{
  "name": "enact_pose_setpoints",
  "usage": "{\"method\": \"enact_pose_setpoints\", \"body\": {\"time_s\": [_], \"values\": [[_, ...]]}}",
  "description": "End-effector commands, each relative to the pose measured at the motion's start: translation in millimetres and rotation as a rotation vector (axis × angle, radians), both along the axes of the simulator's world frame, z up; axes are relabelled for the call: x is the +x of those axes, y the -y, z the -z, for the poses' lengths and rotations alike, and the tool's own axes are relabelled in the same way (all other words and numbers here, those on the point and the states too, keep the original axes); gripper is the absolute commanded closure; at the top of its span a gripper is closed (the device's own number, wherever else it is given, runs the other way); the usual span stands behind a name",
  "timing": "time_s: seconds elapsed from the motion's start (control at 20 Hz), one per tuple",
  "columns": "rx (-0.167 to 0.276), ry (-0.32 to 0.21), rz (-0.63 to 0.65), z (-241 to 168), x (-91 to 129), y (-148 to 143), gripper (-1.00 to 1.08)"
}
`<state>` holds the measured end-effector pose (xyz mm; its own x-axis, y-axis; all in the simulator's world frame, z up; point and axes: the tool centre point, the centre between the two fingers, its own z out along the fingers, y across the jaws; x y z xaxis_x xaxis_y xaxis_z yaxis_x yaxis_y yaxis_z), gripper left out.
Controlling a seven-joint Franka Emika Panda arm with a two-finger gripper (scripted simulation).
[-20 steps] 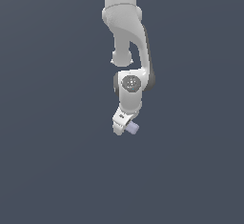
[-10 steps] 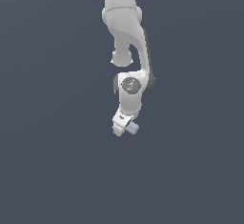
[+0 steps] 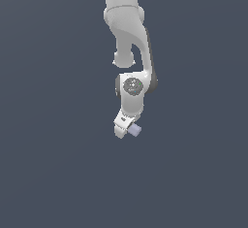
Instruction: Pick up the object and move it to a goal position.
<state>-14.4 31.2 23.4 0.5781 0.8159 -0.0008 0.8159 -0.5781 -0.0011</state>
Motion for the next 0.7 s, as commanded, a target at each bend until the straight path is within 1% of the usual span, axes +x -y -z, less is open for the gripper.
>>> {"method": "enact_pose_setpoints", "body": {"time_s": [0.0,0.3,0.65], "values": [[-0.001,0.001,0.0,-7,1,2,1.08],[0.0,0.001,0.0,-42,5,12,1.08],[0.0,0.001,-0.001,-109,13,31,1.08]]}}
